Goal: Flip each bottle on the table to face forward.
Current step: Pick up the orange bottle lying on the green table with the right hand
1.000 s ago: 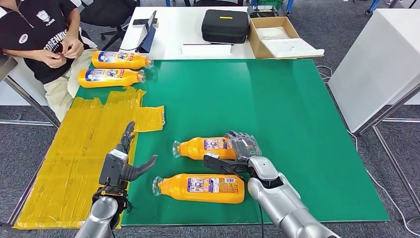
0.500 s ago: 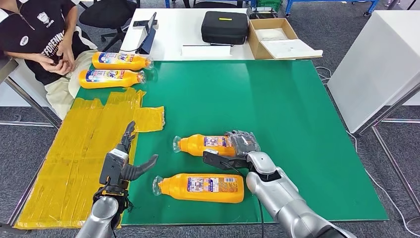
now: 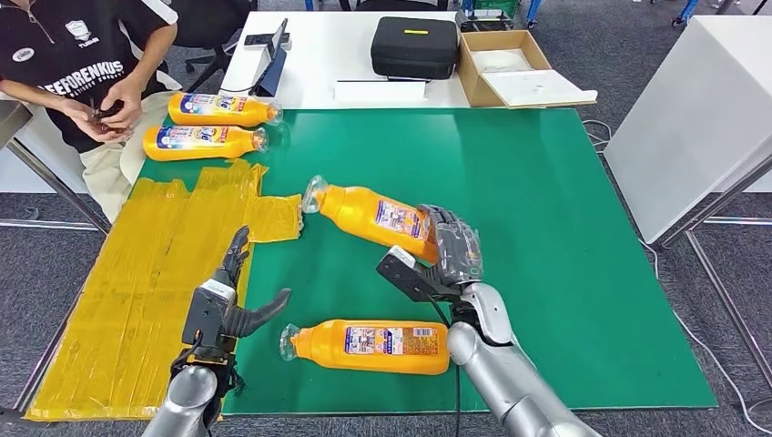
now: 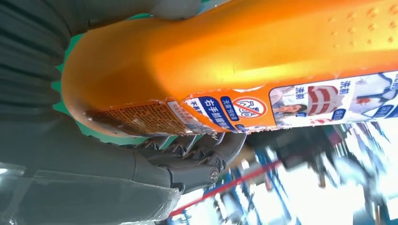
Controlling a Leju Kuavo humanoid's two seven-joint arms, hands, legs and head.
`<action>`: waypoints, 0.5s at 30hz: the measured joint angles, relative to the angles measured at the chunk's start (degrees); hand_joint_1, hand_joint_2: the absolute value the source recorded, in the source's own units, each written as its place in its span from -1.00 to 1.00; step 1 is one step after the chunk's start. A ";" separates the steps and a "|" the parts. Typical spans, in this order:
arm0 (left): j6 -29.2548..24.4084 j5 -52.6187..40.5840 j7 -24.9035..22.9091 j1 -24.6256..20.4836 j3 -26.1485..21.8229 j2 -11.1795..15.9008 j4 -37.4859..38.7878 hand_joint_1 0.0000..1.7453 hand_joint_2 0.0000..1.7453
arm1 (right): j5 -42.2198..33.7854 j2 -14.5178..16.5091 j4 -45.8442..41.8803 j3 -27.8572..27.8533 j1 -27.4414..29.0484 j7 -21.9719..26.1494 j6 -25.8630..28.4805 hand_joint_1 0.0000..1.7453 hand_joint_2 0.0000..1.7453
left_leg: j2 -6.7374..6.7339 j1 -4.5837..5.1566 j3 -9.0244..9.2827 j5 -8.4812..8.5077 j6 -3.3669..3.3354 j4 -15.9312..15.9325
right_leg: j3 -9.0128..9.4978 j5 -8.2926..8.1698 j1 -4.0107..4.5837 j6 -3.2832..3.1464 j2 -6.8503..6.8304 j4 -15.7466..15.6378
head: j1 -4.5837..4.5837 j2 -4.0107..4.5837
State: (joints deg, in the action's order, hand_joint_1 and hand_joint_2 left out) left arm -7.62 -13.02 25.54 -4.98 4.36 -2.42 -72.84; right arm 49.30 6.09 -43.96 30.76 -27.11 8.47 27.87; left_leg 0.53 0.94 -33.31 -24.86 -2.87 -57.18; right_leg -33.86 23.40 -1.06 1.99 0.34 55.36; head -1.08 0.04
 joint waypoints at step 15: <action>5.28 1.99 -2.21 -5.52 8.45 -3.02 -0.53 -1.00 1.00 | -19.91 6.03 -6.41 -4.69 5.98 20.24 7.36 1.00 1.00 | -0.04 0.01 -0.05 0.01 0.00 -0.01 | -0.06 -0.03 0.00 0.01 0.01 0.00 | -0.01 0.00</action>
State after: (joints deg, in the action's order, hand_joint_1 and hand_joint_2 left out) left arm -2.34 -11.03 23.33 -10.50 12.81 -5.44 -73.38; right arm 29.39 12.12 -50.37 26.07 -21.14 28.72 35.23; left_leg 0.49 0.95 -33.37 -24.85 -2.88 -57.19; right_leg -33.92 23.37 -1.07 2.01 0.35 55.35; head -1.09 0.04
